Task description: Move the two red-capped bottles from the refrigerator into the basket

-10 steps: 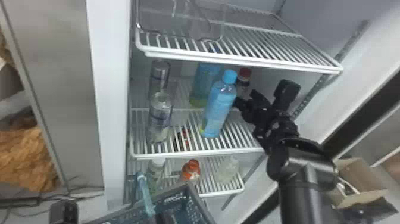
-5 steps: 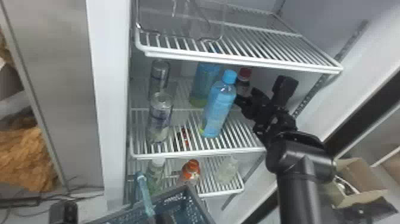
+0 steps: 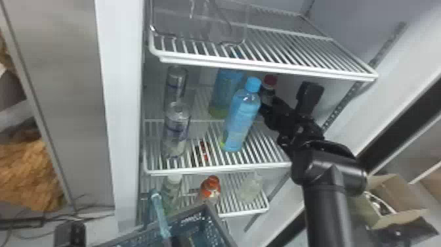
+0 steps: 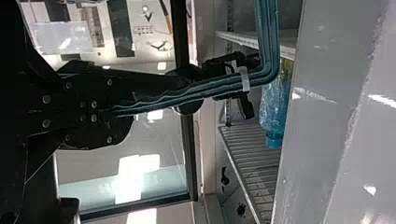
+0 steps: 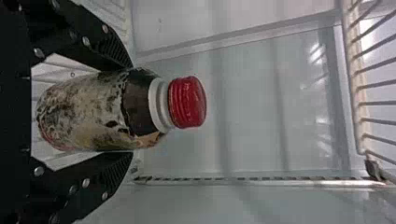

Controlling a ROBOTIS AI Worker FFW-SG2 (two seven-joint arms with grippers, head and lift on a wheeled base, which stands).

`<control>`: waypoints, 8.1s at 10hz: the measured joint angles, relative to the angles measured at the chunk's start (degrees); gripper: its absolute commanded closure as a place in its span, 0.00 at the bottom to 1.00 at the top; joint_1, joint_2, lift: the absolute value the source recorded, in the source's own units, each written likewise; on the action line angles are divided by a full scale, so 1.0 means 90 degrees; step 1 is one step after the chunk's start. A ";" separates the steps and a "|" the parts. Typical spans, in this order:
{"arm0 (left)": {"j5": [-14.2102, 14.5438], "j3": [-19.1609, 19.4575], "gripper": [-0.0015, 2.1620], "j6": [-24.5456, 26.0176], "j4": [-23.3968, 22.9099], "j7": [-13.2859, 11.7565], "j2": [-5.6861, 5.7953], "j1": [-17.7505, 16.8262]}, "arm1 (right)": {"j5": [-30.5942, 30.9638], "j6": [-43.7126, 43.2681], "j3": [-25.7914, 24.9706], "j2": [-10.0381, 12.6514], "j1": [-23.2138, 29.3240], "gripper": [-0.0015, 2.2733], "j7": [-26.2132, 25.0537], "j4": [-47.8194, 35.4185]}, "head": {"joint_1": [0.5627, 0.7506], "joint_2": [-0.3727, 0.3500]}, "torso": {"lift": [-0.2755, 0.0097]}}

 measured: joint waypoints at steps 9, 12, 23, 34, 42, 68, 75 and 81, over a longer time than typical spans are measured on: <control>-0.0004 -0.0032 0.54 0.0013 0.0000 0.0000 0.0017 -0.0001 | -0.0102 0.0003 -0.0009 -0.0004 0.0630 0.56 0.0000 -0.0786 | 0.70 0.03 | 0.97; -0.0003 -0.0046 0.54 0.0016 0.0000 0.0000 0.0029 -0.0001 | -0.0473 0.0102 -0.0033 -0.0012 0.1292 0.56 0.0005 -0.1677 | 0.70 0.03 | 0.97; 0.0000 -0.0059 0.54 0.0031 0.0003 0.0020 0.0014 0.0063 | -0.1076 0.1103 -0.0552 0.0005 0.3468 0.56 0.0287 -0.4449 | 0.70 0.03 | 0.97; 0.0000 0.0003 0.54 0.0029 0.0003 0.0040 -0.0010 0.0082 | -0.1376 0.2286 -0.1826 0.0536 0.5793 0.56 0.1108 -0.6910 | 0.70 0.03 | 0.97; 0.0007 0.0066 0.54 -0.0001 0.0002 0.0083 0.0000 0.0076 | -0.2131 0.3291 -0.1390 0.0625 0.6736 0.56 0.1729 -0.7291 | 0.70 0.03 | 0.97; 0.0114 0.0322 0.54 -0.0078 0.0000 0.0098 -0.0110 0.0217 | -0.1889 -0.2768 -0.0170 0.0182 0.7642 0.11 0.1967 -0.4387 | 0.70 0.03 | 0.97; 0.0102 0.0485 0.54 -0.0078 0.0000 0.0068 -0.0205 0.0243 | -0.1431 -0.3978 -0.0631 0.0402 0.7951 0.12 0.1682 -0.4483 | 0.70 0.03 | 0.97; 0.0071 0.0449 0.54 -0.0041 0.0000 0.0068 -0.0214 0.0225 | -0.1426 -0.3841 -0.0773 0.0488 0.7957 0.13 0.1684 -0.4411 | 0.70 0.03 | 0.97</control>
